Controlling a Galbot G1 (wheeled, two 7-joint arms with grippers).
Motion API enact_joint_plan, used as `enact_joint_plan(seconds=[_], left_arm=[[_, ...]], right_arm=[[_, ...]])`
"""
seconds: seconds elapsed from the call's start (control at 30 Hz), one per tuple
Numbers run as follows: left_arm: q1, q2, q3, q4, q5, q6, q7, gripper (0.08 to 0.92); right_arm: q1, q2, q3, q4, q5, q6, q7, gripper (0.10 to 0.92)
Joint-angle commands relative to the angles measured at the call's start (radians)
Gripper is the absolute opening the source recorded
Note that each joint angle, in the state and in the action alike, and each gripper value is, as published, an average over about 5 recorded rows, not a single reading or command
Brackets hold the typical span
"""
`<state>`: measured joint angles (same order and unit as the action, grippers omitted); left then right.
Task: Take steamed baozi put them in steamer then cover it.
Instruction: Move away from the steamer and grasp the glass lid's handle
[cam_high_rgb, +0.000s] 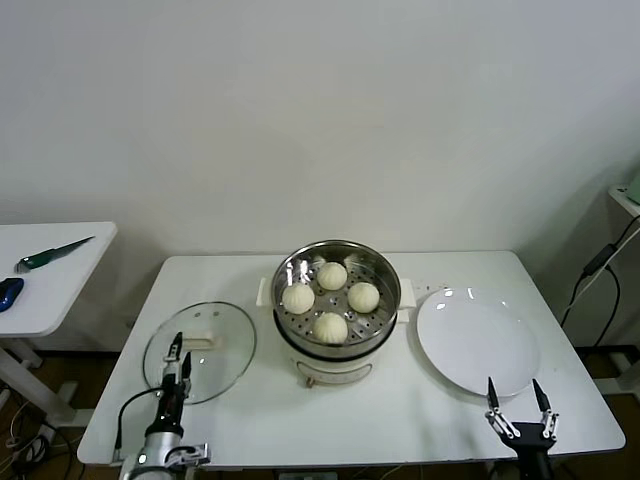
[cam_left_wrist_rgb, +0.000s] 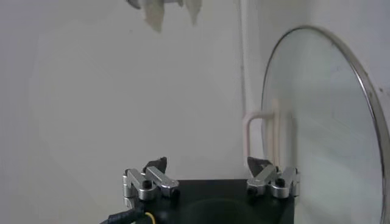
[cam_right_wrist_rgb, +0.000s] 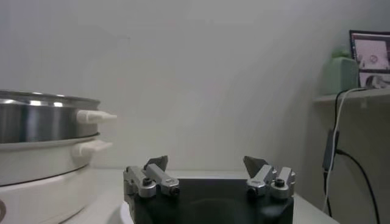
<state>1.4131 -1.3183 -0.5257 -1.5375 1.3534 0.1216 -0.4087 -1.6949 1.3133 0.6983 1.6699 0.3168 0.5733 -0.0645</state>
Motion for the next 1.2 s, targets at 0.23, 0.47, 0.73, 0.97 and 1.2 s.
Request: enact_joint_plan(seconds=[0.23,0.47,0.73,0.97,1.2], left_arm=[[-0.134,-0.002,0.058,0.118,0.018,0.021,0.028,0.823],[-0.189,0.003,0.059,0.190,0.018,0.030,0.033,0.823],[-0.222,0.015,0.055,0.214,0.007,0.047,0.036,0.781],[-0.231,0.018,0.047,0.242,0.017,0.050,0.054,0.586],[-0.215,0.014,0.031,0.259,0.022,0.051,0.055,0.378]], right_arm=[[-0.032,0.010,0.032,0.031,-0.006,0.006,0.003,0.823],[-0.032,0.016,0.033,0.036,-0.012,0.003,0.002,0.823],[-0.032,0.020,0.030,0.034,-0.014,0.005,0.001,0.823],[-0.033,0.025,0.028,0.028,-0.012,0.009,0.003,0.823],[-0.032,0.031,0.023,0.030,-0.013,0.008,0.002,0.823]])
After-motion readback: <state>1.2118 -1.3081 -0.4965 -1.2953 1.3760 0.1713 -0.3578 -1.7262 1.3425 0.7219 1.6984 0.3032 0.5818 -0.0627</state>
